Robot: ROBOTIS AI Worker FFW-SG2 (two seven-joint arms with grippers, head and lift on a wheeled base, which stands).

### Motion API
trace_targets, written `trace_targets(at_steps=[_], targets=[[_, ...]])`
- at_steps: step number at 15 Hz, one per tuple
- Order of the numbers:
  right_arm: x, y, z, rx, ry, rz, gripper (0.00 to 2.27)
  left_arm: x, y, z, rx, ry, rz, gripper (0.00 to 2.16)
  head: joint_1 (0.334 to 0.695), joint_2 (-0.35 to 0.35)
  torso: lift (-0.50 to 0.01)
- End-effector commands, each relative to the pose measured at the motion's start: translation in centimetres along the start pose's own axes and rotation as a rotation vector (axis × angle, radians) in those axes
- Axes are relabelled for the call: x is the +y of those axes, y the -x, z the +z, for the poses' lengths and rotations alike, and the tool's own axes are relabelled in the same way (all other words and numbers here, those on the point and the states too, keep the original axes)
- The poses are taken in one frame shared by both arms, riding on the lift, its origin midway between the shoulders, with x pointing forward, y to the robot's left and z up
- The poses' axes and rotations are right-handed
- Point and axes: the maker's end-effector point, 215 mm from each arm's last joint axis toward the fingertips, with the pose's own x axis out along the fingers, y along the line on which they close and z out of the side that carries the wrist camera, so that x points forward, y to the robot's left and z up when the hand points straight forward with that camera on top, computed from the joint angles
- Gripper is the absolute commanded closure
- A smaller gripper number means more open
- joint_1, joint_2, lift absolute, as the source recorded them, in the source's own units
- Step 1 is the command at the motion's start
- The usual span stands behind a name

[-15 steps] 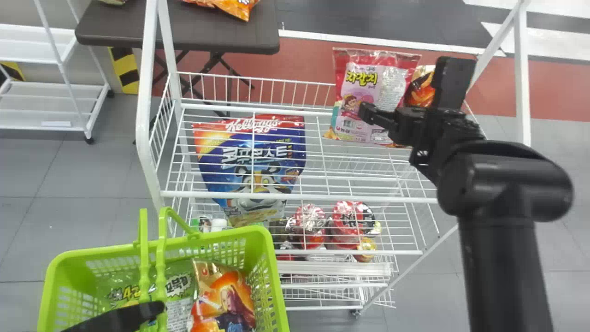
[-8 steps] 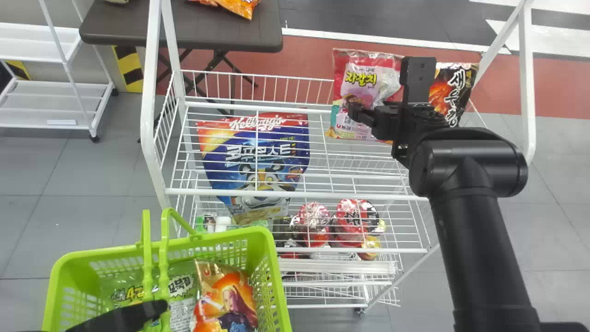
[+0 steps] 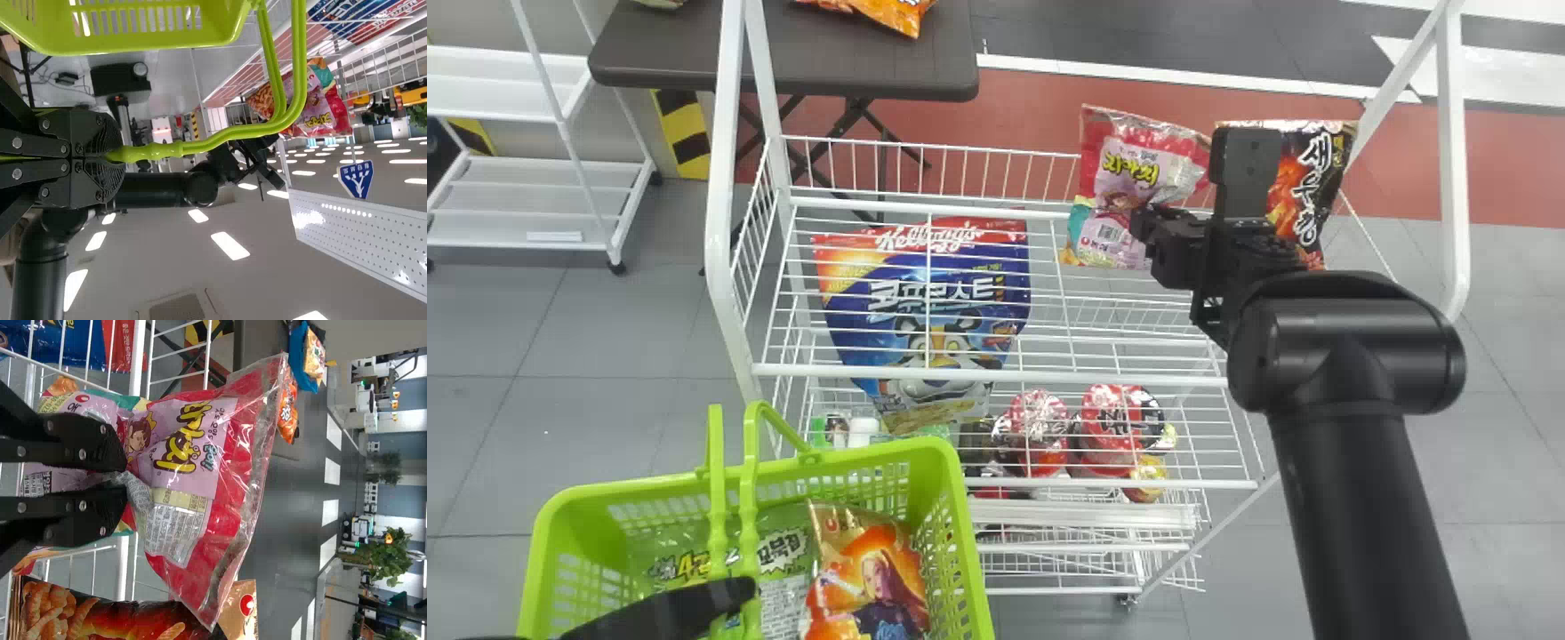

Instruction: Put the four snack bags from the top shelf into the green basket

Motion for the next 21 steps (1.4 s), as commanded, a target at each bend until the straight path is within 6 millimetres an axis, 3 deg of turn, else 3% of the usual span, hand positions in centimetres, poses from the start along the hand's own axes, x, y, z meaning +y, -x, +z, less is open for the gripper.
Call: trace_targets(at_steps=[1, 5, 9, 13, 15, 18, 21], targets=[[1.3, 3.3, 1.5, -0.056, -0.029, 0.041, 2.25, -0.2, 0.1, -0.1, -0.002, 0.008, -0.011, 2.13, 0.695, -0.136, 0.0], [5.3, 11.2, 3.2, -0.099, -0.065, 0.141, 2.25, -0.1, 0.0, 0.0, -0.004, 0.01, -0.013, 2.13, 0.695, -0.113, 0.0], [9.4, 18.8, 1.7, -0.058, -0.119, 0.271, 2.25, -0.1, 0.0, 0.2, -0.004, 0.008, -0.013, 2.13, 0.695, -0.065, 0.0], [14.2, 26.3, -6.7, 0.247, -0.171, 0.447, 2.25, -0.2, -0.1, 0.4, -0.004, 0.002, -0.014, 2.13, 0.695, -0.01, 0.0], [16.0, 29.5, -9.9, 0.379, -0.173, 0.519, 2.25, -0.2, -0.1, 0.4, -0.001, -0.001, -0.014, 2.13, 0.695, 0.039, 0.0], [18.1, 31.0, -9.5, 0.387, -0.171, 0.59, 2.25, -0.3, -0.2, 0.3, 0.001, 0.0, -0.017, 2.13, 0.695, 0.089, 0.0], [21.0, 31.6, -7.7, 0.356, -0.164, 0.675, 2.25, -0.3, -0.2, 0.0, 0.005, 0.004, -0.016, 2.13, 0.695, 0.141, 0.0]])
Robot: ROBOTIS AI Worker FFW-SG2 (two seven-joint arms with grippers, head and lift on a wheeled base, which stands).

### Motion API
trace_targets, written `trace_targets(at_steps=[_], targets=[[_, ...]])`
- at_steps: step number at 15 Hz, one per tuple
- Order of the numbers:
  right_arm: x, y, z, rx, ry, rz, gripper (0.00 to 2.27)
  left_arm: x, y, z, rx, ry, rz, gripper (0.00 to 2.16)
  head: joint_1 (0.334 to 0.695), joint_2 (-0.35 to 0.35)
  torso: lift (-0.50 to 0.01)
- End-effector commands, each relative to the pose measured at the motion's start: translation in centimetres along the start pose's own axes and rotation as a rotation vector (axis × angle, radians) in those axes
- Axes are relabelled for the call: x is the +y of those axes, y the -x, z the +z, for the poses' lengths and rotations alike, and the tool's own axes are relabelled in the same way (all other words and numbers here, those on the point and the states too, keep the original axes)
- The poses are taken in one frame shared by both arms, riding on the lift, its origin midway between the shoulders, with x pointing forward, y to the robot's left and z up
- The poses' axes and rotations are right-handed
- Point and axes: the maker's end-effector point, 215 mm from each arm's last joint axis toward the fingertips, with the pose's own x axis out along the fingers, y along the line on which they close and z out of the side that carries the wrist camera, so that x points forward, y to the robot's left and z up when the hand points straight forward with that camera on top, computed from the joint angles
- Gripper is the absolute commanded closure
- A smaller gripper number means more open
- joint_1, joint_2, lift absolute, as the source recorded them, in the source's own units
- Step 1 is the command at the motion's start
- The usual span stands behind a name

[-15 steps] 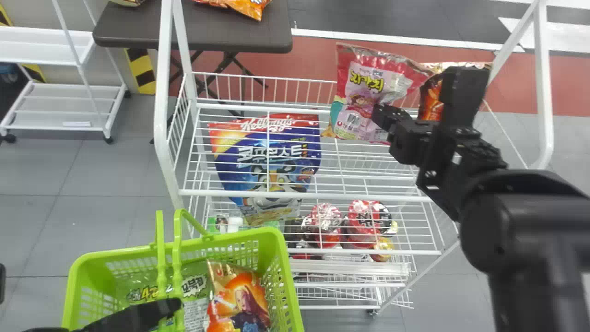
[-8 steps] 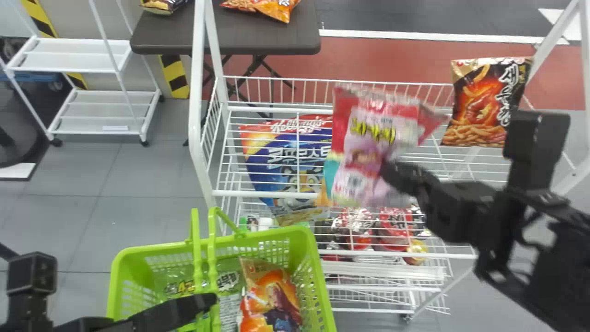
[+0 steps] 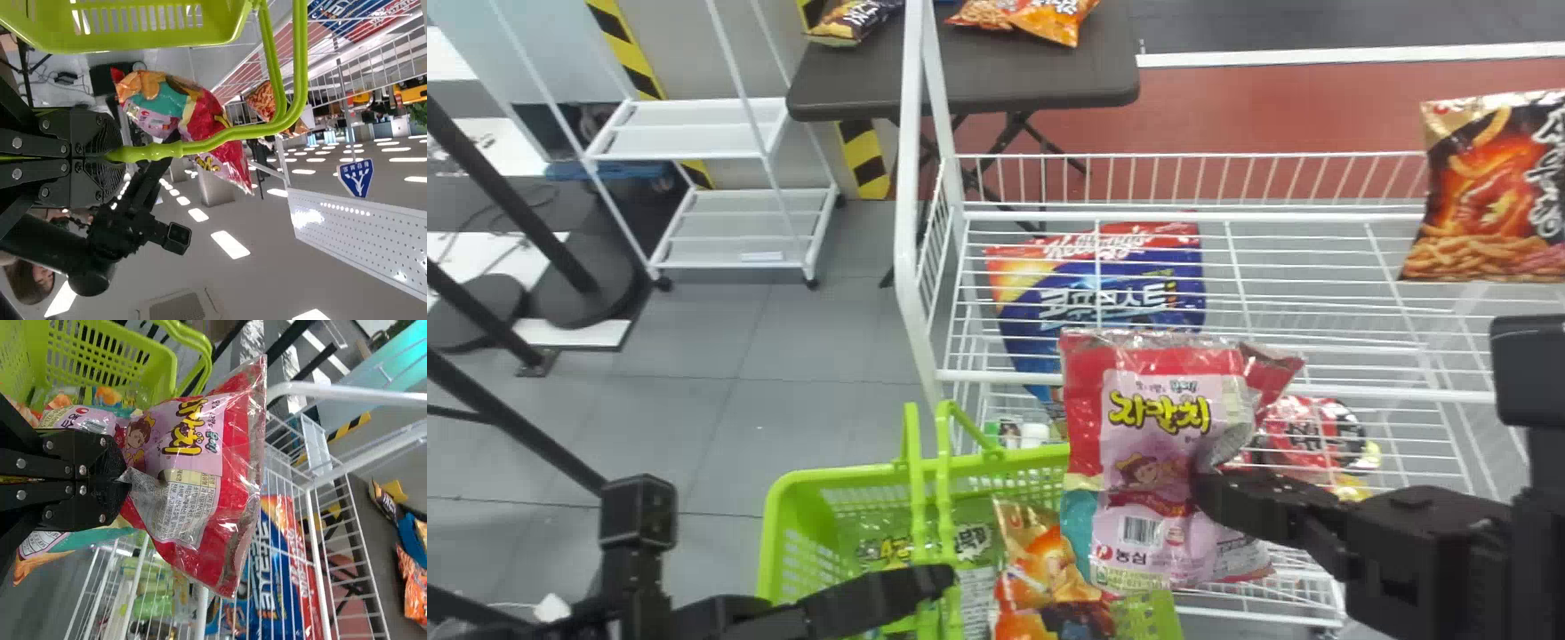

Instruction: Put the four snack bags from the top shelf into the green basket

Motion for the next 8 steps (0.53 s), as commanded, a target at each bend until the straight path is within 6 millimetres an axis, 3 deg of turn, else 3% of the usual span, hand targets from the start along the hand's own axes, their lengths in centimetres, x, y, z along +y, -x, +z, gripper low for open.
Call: trace_targets(at_steps=[1, 3, 5, 8], targets=[[3.2, -1.5, -0.9, 0.036, 0.008, 0.088, 2.25, -0.3, 0.0, -0.2, 0.003, 0.004, -0.011, 2.13, 0.695, 0.157, 0.0], [5.6, -3.0, -2.7, 0.089, 0.004, 0.151, 2.25, -0.3, -0.1, -0.2, 0.004, 0.003, -0.012, 2.13, 0.695, 0.202, 0.0], [6.4, -4.0, -3.5, 0.117, 0.007, 0.168, 2.25, -0.3, -0.1, -0.2, 0.004, 0.003, -0.012, 2.13, 0.695, 0.282, 0.0], [7.4, -5.6, -6.6, 0.197, -0.026, 0.205, 2.25, -0.4, -0.1, -0.1, 0.005, 0.001, -0.013, 2.13, 0.695, 0.337, 0.0]])
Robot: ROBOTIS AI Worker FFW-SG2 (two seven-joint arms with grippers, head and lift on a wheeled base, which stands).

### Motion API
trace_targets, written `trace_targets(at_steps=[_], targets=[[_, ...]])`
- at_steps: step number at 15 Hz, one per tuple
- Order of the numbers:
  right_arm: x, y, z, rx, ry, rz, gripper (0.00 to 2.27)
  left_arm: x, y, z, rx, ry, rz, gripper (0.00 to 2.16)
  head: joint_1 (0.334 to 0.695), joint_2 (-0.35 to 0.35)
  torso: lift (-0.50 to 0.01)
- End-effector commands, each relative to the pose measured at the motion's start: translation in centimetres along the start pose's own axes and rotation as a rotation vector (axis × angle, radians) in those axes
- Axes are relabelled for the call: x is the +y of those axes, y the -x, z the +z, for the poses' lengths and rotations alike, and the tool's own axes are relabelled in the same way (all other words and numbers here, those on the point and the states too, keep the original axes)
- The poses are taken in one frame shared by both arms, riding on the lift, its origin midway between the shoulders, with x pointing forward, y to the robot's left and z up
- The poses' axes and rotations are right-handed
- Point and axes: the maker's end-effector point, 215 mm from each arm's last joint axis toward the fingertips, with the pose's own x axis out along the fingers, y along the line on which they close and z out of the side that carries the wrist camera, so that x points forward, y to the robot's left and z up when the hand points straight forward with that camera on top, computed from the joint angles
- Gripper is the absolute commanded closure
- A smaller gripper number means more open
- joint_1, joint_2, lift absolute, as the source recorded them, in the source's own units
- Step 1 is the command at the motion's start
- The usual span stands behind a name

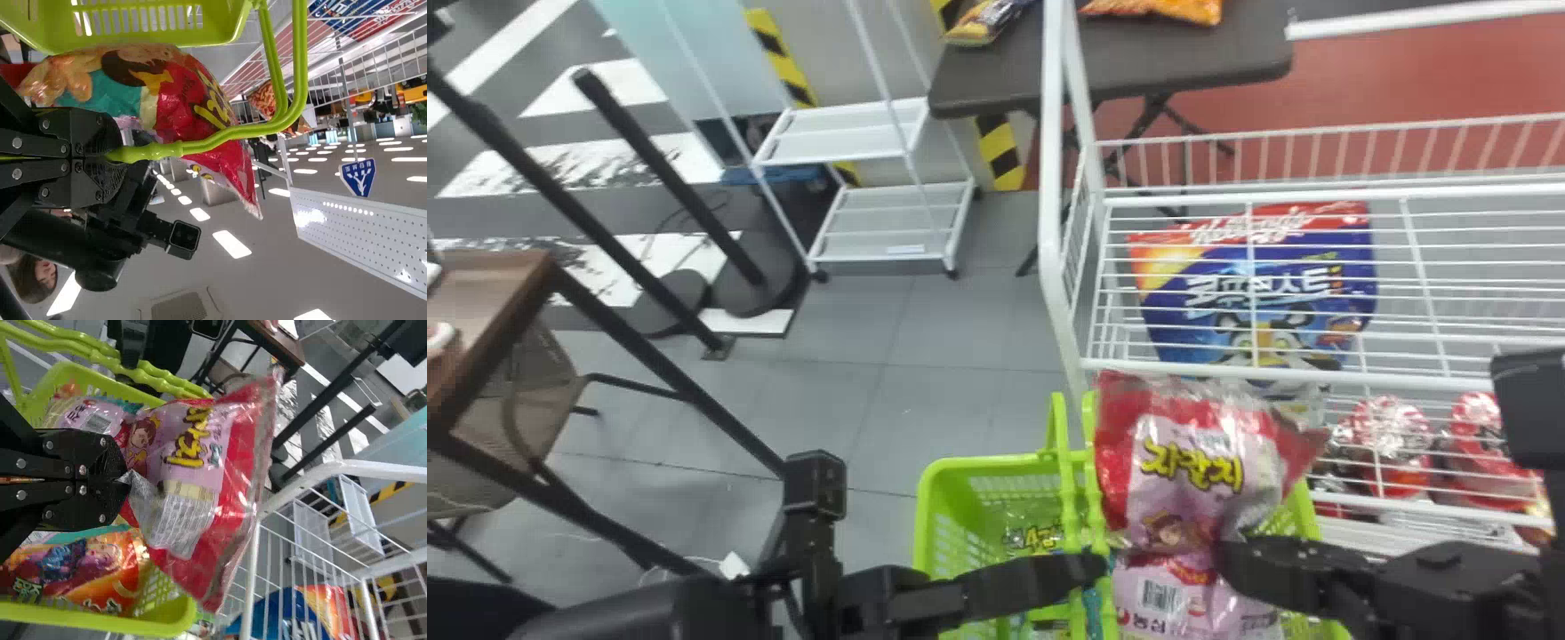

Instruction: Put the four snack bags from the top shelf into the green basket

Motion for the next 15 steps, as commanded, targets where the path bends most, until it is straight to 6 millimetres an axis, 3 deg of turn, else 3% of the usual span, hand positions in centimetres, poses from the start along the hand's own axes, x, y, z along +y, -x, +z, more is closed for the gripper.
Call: trace_targets(at_steps=[1, 7, 8, 10, 12, 15], targets=[[0.5, -2.1, -2.8, 0.079, -0.032, 0.031, 2.25, -0.3, 0.0, 0.1, 0.0, 0.001, -0.012, 2.13, 0.695, 0.35, 0.0], [1.6, -6.7, -8.2, 0.253, -0.058, 0.093, 2.18, -0.4, -0.2, -0.1, 0.007, 0.003, -0.017, 2.13, 0.695, 0.35, 0.0], [1.4, -7.3, -8.3, 0.261, -0.051, 0.087, 1.83, -0.3, -0.2, -0.1, 0.006, 0.005, -0.016, 2.13, 0.695, 0.35, 0.0], [0.6, -7.9, -8.4, 0.259, -0.043, 0.063, 0.1, -0.2, 0.0, -0.2, 0.004, 0.007, -0.012, 2.13, 0.695, 0.35, 0.0], [-0.1, -7.6, -8.3, 0.257, -0.041, 0.051, 0.0, -0.1, 0.1, -0.1, 0.004, 0.009, -0.01, 2.13, 0.695, 0.35, 0.0], [-1.3, -4.7, -6.5, 0.199, -0.086, 0.063, 0.02, 0.0, 0.2, -0.1, 0.005, 0.011, -0.008, 2.13, 0.695, 0.35, 0.0]])
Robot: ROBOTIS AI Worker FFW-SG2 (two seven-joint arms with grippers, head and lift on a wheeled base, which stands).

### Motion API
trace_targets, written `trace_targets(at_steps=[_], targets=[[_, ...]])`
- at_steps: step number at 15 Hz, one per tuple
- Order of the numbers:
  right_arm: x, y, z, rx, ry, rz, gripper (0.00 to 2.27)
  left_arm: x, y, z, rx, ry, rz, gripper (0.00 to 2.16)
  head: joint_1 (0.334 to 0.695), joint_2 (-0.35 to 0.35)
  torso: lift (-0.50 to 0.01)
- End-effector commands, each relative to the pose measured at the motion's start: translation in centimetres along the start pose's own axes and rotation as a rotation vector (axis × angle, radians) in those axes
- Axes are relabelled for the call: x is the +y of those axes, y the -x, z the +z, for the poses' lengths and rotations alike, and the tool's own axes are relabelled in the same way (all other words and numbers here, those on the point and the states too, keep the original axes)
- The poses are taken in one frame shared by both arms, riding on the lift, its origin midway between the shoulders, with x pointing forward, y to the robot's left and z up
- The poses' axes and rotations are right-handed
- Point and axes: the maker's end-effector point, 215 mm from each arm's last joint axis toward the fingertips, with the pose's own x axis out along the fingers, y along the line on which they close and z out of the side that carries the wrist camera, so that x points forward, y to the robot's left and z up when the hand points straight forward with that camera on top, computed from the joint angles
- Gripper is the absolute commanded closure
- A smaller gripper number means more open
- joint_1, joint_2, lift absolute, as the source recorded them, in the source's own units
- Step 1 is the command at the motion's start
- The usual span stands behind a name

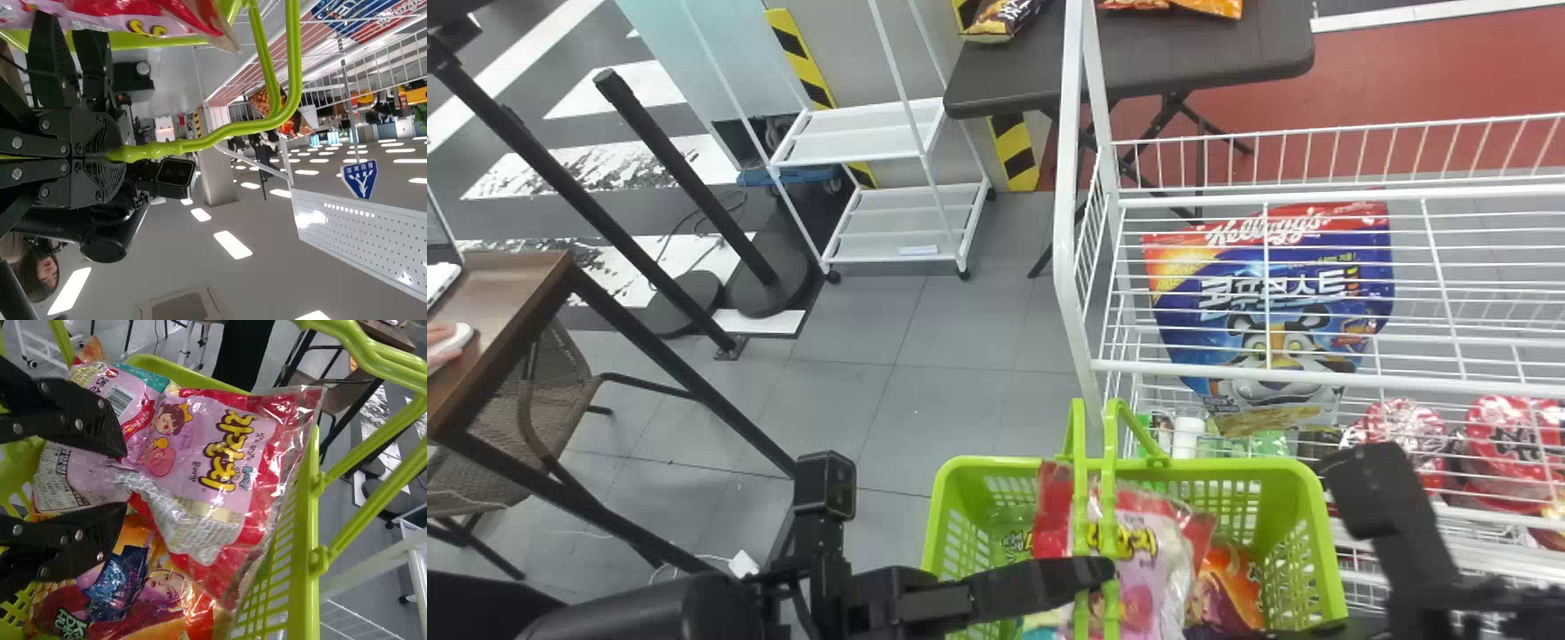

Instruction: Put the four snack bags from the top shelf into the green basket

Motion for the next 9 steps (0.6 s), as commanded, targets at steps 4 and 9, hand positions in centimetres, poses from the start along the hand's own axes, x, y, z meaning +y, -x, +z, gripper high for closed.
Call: trace_targets(at_steps=[4, 9], targets=[[-4.8, 10.6, 6.1, -0.265, -0.072, -0.054, 0.03, -0.2, 0.4, 0.1, -0.001, 0.002, -0.004, 2.13, 0.695, 0.35, 0.0], [-18.0, 21.4, 11.6, -0.473, -0.182, -0.375, 0.03, -0.3, 0.4, -0.2, -0.001, 0.007, -0.011, 2.13, 0.695, 0.073, 0.0]])
